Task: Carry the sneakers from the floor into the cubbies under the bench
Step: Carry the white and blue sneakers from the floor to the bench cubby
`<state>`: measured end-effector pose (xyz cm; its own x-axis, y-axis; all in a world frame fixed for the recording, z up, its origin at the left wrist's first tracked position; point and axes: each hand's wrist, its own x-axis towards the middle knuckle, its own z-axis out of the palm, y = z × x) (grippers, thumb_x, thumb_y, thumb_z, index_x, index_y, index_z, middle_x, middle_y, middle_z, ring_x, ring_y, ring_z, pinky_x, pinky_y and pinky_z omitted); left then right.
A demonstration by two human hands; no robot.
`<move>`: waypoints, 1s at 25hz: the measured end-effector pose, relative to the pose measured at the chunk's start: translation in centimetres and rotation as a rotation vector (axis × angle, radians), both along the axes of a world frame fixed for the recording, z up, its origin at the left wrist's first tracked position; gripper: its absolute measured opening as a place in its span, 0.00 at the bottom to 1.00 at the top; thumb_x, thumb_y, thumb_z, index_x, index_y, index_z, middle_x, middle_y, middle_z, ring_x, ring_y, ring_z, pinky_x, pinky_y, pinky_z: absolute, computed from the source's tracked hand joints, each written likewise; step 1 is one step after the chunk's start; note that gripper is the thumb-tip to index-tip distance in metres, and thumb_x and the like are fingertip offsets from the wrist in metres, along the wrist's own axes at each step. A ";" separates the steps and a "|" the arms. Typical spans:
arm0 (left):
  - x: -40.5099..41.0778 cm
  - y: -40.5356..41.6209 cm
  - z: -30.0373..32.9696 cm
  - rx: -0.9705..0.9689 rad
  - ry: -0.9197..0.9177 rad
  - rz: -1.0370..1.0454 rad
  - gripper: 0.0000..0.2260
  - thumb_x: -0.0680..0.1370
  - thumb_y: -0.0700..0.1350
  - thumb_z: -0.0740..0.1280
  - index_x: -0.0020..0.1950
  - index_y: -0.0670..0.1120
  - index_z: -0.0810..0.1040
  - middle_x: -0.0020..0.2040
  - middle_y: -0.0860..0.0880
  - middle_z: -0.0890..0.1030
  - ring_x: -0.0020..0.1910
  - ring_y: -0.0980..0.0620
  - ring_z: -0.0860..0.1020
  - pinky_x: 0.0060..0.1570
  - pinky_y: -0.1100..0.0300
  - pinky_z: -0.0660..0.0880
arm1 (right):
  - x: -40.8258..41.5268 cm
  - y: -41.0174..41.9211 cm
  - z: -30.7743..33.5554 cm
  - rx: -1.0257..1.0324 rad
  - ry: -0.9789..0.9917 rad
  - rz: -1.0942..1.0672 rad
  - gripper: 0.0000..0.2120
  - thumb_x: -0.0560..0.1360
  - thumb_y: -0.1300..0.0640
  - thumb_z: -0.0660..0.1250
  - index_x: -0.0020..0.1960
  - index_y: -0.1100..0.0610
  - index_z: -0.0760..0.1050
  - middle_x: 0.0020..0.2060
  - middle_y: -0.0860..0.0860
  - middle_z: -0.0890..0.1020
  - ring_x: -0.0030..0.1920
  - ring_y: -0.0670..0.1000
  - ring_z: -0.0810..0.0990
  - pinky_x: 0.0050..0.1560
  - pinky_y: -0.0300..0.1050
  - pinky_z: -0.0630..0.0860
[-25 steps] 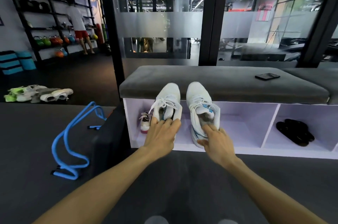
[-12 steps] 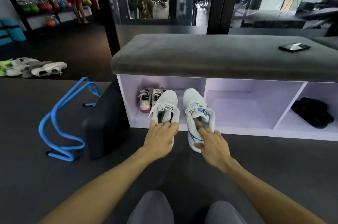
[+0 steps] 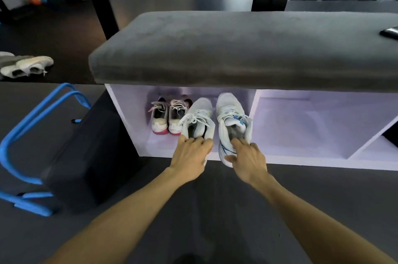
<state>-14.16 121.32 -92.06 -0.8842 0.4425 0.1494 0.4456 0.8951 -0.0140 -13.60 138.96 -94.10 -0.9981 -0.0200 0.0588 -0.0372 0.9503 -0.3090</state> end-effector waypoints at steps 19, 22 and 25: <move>-20.2 2.9 -14.6 -0.131 0.031 -0.018 0.21 0.49 0.43 0.79 0.41 0.51 0.81 0.34 0.50 0.81 0.30 0.48 0.79 0.35 0.55 0.72 | -20.3 -1.1 -14.5 0.069 -0.119 -0.051 0.20 0.78 0.53 0.64 0.68 0.50 0.66 0.62 0.51 0.77 0.60 0.57 0.77 0.56 0.47 0.74; -22.1 2.8 -15.7 -0.156 0.061 -0.032 0.21 0.45 0.41 0.79 0.35 0.50 0.81 0.30 0.50 0.80 0.25 0.48 0.77 0.30 0.55 0.72 | -21.8 -0.9 -15.3 0.100 -0.144 -0.046 0.20 0.78 0.53 0.63 0.69 0.51 0.65 0.64 0.51 0.75 0.62 0.56 0.75 0.57 0.46 0.74; -23.8 3.2 -16.7 -0.168 0.036 -0.050 0.21 0.45 0.41 0.80 0.36 0.49 0.81 0.31 0.49 0.80 0.26 0.47 0.77 0.28 0.55 0.72 | -23.7 -0.8 -16.2 0.131 -0.140 -0.030 0.20 0.79 0.54 0.62 0.70 0.52 0.65 0.64 0.52 0.75 0.62 0.55 0.75 0.58 0.46 0.74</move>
<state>-37.93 124.54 -108.78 -0.8560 0.5070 0.1008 0.4858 0.8557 -0.1786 -37.32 138.12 -110.29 -0.9966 0.0114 -0.0817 0.0262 0.9828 -0.1826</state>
